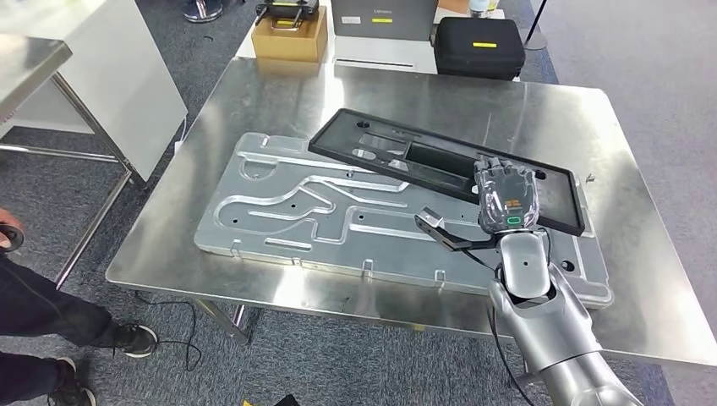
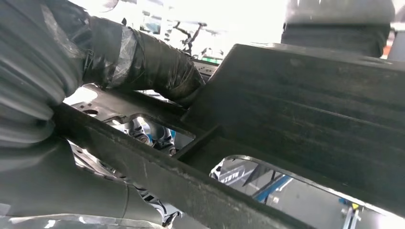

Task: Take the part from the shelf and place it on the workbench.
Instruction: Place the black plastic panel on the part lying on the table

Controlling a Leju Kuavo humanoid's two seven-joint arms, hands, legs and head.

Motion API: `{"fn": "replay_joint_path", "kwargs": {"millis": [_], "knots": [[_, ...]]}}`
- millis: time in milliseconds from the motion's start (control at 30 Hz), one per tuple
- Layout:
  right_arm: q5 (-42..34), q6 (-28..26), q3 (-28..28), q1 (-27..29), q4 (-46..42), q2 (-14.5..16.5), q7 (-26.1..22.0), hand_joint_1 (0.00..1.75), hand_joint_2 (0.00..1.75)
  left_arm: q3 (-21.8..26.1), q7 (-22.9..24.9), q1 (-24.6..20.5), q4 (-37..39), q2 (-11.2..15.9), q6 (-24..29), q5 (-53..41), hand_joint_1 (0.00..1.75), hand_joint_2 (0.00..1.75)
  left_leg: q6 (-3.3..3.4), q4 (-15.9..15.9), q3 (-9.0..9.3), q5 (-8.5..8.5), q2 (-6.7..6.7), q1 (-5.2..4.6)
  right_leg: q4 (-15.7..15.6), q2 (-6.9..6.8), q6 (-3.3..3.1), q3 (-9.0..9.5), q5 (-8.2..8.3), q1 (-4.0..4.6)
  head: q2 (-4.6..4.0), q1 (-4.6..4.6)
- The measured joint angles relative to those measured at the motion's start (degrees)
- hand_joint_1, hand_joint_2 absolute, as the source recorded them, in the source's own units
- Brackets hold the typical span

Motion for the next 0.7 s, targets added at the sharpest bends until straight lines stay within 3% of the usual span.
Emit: {"fn": "replay_joint_path", "kwargs": {"millis": [67,100,167,267,300,333,367,400,433,500,633,700], "knots": [[0.0,0.2,0.1,-0.1,1.2,0.0,0.0,0.14,1.75,0.0,0.1,0.0,0.0,0.0,0.0,0.0,0.0,0.0,-0.5,0.0,-0.21,0.01,-0.01,-0.14,-1.3,0.02,-0.38,0.51,-0.19,0.31,0.0,-0.02],[0.0,0.4,0.2,0.0,1.7,0.1,-0.1,0.0,1.75,0.0,0.1,0.1,0.0,0.0,0.0,0.1,0.0,0.0,-0.79,0.0,-0.24,-0.03,-0.01,-0.19,-1.4,0.02,-0.63,0.55,-0.18,0.14,0.0,-0.02],[0.0,0.7,0.3,-0.1,2.7,0.1,-0.2,0.0,1.75,0.0,0.1,0.0,0.0,0.0,0.1,0.2,0.0,0.0,-1.41,1.4,-0.73,-1.14,0.13,-0.18,-1.9,-0.05,-1.25,0.88,-0.04,-0.2,0.0,-0.06],[0.0,1.7,0.7,0.0,4.2,0.2,-0.9,0.0,1.75,0.0,0.2,0.1,0.0,0.0,0.2,0.6,0.0,0.0,-2.17,10.8,-5.18,-5.86,0.37,0.06,-2.2,-0.17,-1.93,1.18,-0.04,-0.34,0.0,-0.15],[0.0,1.9,0.9,0.1,4.7,0.2,-1.2,0.0,1.31,0.0,0.2,0.1,0.0,0.0,0.2,0.7,0.0,0.0,-2.31,14.1,-6.89,-6.93,0.39,0.12,-2.1,-0.16,-1.96,1.19,-0.07,-0.32,0.0,-0.15],[0.0,2.2,1.1,0.2,5.1,0.2,-1.4,0.0,0.87,0.0,0.2,0.2,0.0,0.0,0.2,0.8,0.0,0.0,-2.39,15.7,-7.84,-6.96,0.4,0.16,-2.1,-0.14,-1.97,1.24,-0.11,-0.32,0.0,-0.15],[-0.1,2.4,1.3,0.3,5.5,0.2,-1.6,0.0,0.44,0.0,0.2,0.2,0.0,0.0,0.3,0.9,0.0,0.0,-2.4,15.2,-7.74,-5.91,0.41,0.2,-2.1,-0.12,-1.95,1.32,-0.17,-0.32,0.0,-0.15],[-0.1,2.6,1.4,0.4,5.8,0.2,-1.7,0.0,0.0,0.0,0.2,0.2,0.0,0.0,0.3,1.0,0.0,0.0,-2.33,12.4,-6.51,-3.94,0.42,0.23,-2.0,-0.09,-1.88,1.44,-0.26,-0.32,0.0,-0.16],[-0.1,2.8,1.5,0.5,6.0,0.2,-1.9,0.0,0.0,0.0,0.1,0.2,0.0,0.0,0.4,1.0,0.0,0.0,-2.19,8.3,-4.61,-1.84,0.44,0.26,-1.9,-0.06,-1.74,1.55,-0.38,-0.32,0.0,-0.16],[-0.1,3.0,1.5,0.5,6.2,0.1,-2.5,0.0,0.0,0.0,0.0,0.2,0.0,0.0,0.5,1.3,0.0,0.0,-1.75,1.7,-1.43,0.44,0.44,0.13,-1.7,0.01,-1.3,1.54,-0.59,-0.12,0.0,-0.14],[-0.2,3.7,2.2,0.7,6.0,-0.6,-3.7,0.0,0.0,0.0,-0.2,0.5,0.0,0.0,0.9,1.8,0.0,0.0,-0.56,-0.1,-0.59,0.74,0.4,0.01,-1.6,0.06,-0.14,1.45,-0.73,-0.1,0.0,-0.1],[-0.3,4.5,2.5,0.9,5.2,-1.5,-4.3,0.0,0.0,0.0,-0.3,0.6,0.0,0.0,1.1,2.0,0.0,0.0,0.21,-0.6,-0.38,1.02,0.43,0.18,1.0,0.05,0.47,0.35,-2.58,-0.26,0.0,-0.09]]}}
